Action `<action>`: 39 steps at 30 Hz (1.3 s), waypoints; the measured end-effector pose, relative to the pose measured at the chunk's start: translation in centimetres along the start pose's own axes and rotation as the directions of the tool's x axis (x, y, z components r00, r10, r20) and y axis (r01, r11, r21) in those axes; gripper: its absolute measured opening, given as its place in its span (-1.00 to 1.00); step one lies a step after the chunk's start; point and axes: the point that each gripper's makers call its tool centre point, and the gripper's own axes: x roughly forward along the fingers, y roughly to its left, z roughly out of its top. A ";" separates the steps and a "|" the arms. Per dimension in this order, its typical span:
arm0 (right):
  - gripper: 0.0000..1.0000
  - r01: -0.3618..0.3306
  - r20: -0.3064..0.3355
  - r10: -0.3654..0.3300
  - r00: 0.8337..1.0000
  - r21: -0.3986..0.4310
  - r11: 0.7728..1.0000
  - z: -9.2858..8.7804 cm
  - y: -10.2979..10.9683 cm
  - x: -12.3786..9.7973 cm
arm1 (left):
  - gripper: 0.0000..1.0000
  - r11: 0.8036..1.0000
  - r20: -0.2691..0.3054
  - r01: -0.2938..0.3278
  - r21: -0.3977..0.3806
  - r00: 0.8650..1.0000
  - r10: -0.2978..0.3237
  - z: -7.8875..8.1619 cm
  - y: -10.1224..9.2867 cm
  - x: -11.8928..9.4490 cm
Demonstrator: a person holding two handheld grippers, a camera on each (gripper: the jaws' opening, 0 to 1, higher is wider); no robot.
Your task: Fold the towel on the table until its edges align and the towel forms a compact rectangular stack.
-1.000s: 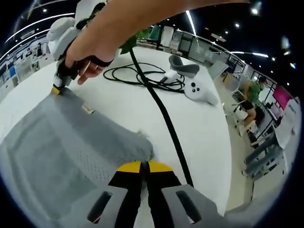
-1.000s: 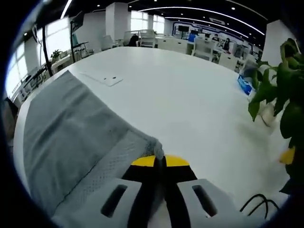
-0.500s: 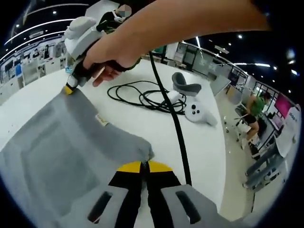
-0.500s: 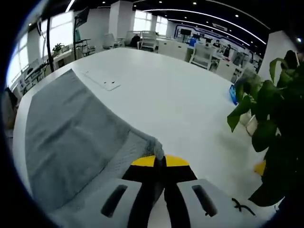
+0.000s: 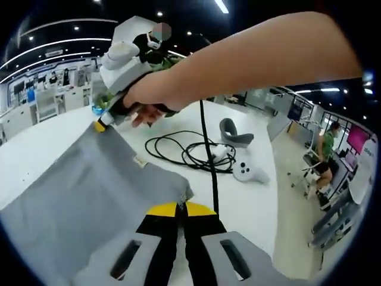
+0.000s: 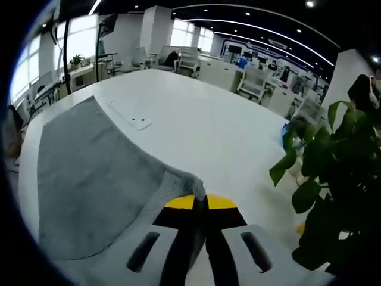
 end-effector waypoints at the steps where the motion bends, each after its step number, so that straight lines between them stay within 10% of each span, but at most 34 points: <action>1: -0.95 -0.001 0.005 0.001 1.000 0.000 1.000 0.4 0.1 -0.3 | -0.96 1.000 0.005 -0.003 0.001 1.000 0.003 0.2 0.0 -0.3; 39: -0.96 0.021 0.132 -0.021 0.991 -0.002 1.000 11.7 0.9 -7.3 | -0.96 0.999 0.264 -0.041 0.018 0.964 0.034 11.5 -0.3 -9.3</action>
